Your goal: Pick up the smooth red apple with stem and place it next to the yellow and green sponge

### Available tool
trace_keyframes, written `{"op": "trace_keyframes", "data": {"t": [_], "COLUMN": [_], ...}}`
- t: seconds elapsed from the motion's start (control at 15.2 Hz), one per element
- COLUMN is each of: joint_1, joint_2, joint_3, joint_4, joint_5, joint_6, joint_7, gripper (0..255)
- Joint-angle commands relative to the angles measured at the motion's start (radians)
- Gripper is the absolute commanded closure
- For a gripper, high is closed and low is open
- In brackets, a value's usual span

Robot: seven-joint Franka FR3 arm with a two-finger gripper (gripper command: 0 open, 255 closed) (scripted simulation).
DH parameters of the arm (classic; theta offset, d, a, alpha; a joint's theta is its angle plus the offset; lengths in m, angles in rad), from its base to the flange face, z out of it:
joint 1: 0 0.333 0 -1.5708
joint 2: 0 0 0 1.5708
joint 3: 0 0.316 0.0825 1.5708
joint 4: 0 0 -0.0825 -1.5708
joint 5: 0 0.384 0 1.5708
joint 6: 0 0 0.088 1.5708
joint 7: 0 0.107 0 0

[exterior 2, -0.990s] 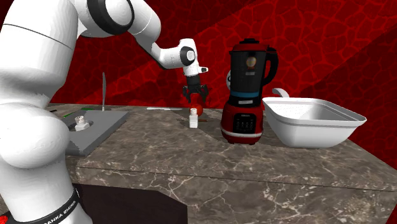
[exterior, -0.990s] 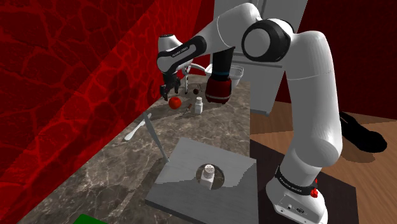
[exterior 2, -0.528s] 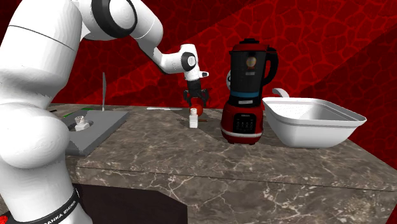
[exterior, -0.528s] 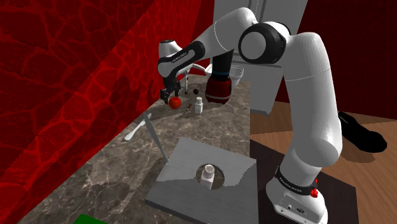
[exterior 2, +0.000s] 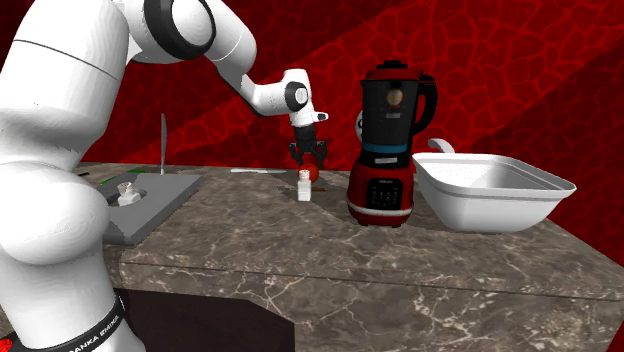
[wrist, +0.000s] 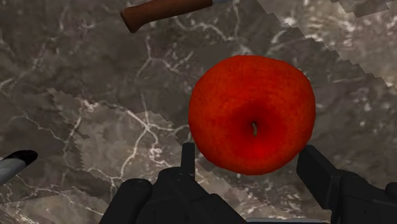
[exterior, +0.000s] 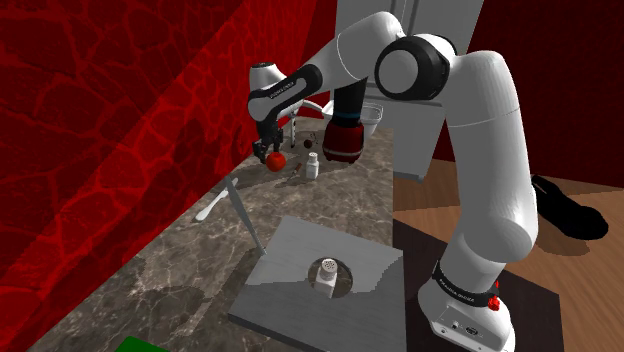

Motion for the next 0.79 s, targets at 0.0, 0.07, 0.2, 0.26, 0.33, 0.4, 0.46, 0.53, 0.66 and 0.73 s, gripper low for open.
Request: {"op": "trace_keyframes", "data": {"t": [0.0, 0.07, 0.2, 0.26, 0.33, 0.4, 0.46, 0.53, 0.66, 0.73], "joint_1": [0.000, 0.000, 0.000, 0.000, 0.000, 0.000, 0.000, 0.000, 0.000, 0.000], "joint_2": [0.001, 0.000, 0.001, 0.000, 0.000, 0.001, -0.005, -0.011, -0.022, -0.026], "joint_3": [0.000, 0.000, 0.000, 0.000, 0.000, 0.000, 0.000, 0.001, 0.001, 0.001], "joint_4": [-0.001, -0.002, 0.000, -0.002, -0.002, -0.001, 0.004, 0.009, 0.020, 0.026], "joint_5": [0.000, 0.000, 0.000, 0.000, 0.000, 0.000, 0.001, 0.001, 0.002, 0.003], "joint_6": [0.000, 0.000, 0.000, 0.000, 0.000, 0.000, -0.011, -0.021, -0.043, -0.054], "joint_7": [0.000, 0.000, 0.000, 0.000, 0.000, 0.000, -0.001, -0.003, -0.005, -0.007], "gripper": [255, 255, 255, 255, 255, 255, 255, 255, 255, 255]}}
